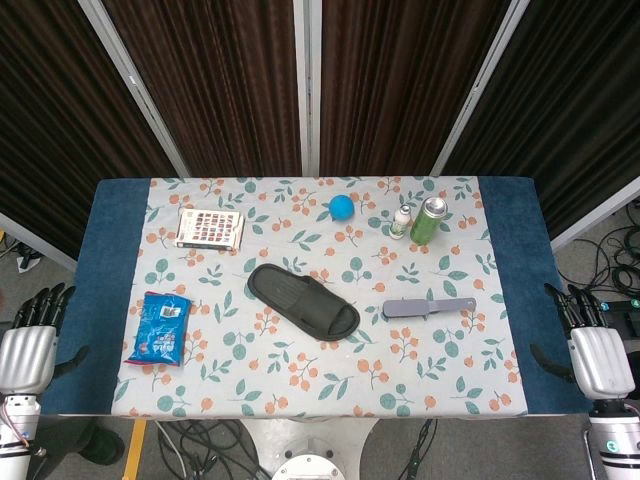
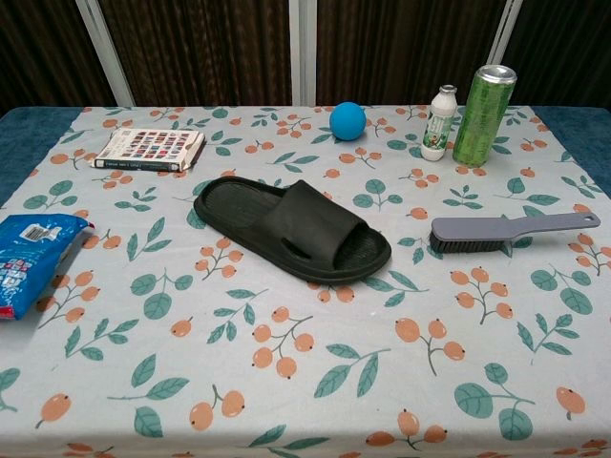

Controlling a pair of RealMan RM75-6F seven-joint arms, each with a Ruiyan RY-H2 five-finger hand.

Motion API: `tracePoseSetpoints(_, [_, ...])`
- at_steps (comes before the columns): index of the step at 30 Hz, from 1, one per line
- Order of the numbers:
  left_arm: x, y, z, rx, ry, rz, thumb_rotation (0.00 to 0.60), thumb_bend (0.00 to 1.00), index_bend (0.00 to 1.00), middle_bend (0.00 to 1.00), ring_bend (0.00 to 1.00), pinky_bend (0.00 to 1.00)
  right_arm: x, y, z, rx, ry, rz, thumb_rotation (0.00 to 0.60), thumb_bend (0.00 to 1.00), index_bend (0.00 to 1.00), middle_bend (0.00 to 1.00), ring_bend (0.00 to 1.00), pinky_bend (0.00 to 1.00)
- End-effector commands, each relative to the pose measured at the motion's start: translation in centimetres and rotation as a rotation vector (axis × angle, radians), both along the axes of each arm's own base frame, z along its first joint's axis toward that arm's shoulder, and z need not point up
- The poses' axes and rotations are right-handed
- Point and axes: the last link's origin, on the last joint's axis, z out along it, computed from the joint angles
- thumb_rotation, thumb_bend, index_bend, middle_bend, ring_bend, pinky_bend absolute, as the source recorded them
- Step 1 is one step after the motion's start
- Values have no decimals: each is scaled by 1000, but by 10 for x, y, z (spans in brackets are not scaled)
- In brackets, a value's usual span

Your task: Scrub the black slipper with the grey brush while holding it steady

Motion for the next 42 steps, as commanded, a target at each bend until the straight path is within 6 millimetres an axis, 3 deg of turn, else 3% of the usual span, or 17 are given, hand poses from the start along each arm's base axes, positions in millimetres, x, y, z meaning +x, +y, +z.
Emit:
tracePoseSetpoints(1, [0,0,0,-1,-2,1,600,262,119,163,83,138,1,0,0,2,1,4,600,176,0,162,33,69])
tracePoseSetpoints(5, [1,-1,1,1,-6,1,600,262,119,163,83,138,2,-4,-4,33,14,8,600,176,0,162,33,69])
tracePoseSetpoints(8, [1,-2,1,2,-14,0,600,262,119,163,83,138,7,-18,-12,80,32,10,600,163,0,163,34,69])
tracePoseSetpoints(12, [2,-2,0,-1,-22,-2,600,262,119,163,83,138,19,-55,-31,187,76,7,600,77,0,183,49,69])
tracePoseSetpoints(17, [0,-6,-2,-6,-33,8,600,262,119,163,83,138,30,-103,-67,329,173,-1,600,41,43,226,64,71])
tracePoseSetpoints(23, [-4,-7,-4,-20,-52,30,600,262,119,163,83,138,34,-137,-103,412,236,-18,600,36,154,283,101,83])
tracePoseSetpoints(28, [-5,-6,-4,-23,-61,32,600,262,119,163,83,138,29,-148,-123,464,261,-50,600,38,244,335,146,101])
tracePoseSetpoints(35, [-6,-6,-6,-26,-66,34,600,262,119,163,83,138,27,-156,-143,513,297,-62,600,132,400,447,258,202])
tracePoseSetpoints(42, [-9,-8,-8,-28,-73,48,600,262,119,163,83,138,24,-157,-149,543,293,-87,600,137,424,499,323,233])
